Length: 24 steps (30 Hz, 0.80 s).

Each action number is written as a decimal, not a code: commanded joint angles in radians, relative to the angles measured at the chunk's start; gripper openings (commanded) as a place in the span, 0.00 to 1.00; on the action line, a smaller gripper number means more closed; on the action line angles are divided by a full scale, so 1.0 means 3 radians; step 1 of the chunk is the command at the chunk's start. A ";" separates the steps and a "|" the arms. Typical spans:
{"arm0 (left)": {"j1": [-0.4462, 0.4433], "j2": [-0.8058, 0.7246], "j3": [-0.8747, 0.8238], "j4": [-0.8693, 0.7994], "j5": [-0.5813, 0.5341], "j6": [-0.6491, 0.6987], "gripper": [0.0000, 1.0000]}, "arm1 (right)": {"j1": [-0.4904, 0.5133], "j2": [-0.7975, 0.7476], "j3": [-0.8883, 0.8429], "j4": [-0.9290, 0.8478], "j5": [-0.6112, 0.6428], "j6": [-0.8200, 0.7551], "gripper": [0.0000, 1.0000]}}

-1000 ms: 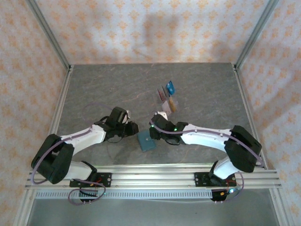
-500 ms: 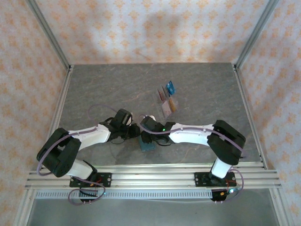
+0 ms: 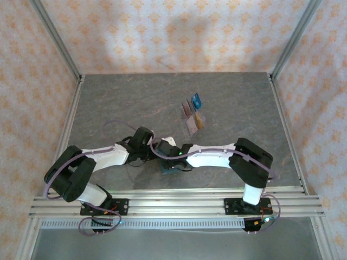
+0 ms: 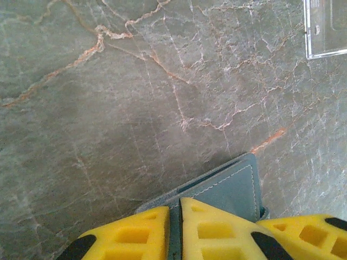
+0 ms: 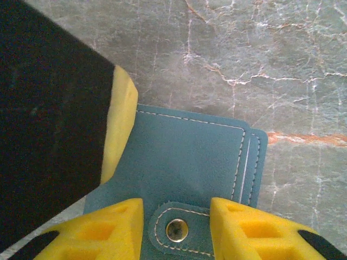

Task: Put the credit cards into the card holder
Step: Open the button on the card holder.

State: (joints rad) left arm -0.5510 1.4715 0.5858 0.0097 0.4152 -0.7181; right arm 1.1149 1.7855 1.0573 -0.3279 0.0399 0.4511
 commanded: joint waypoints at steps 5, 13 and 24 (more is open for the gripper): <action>-0.0061 0.0076 -0.0110 0.0009 -0.0103 -0.0045 0.13 | 0.0077 0.0149 -0.0052 -0.0193 0.0254 0.0150 0.19; -0.0105 0.0113 -0.0147 -0.0048 -0.0261 0.0031 0.13 | 0.0078 -0.0259 -0.0035 -0.0264 0.0219 0.0051 0.00; -0.0219 0.0268 -0.0148 0.0015 -0.0358 0.0067 0.12 | -0.0280 -0.0777 -0.0512 0.0008 -0.0179 0.0241 0.00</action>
State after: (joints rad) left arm -0.6048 1.4994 0.5728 0.0738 0.3599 -0.7136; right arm 1.0634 1.5829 0.9585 -0.3447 0.0177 0.4881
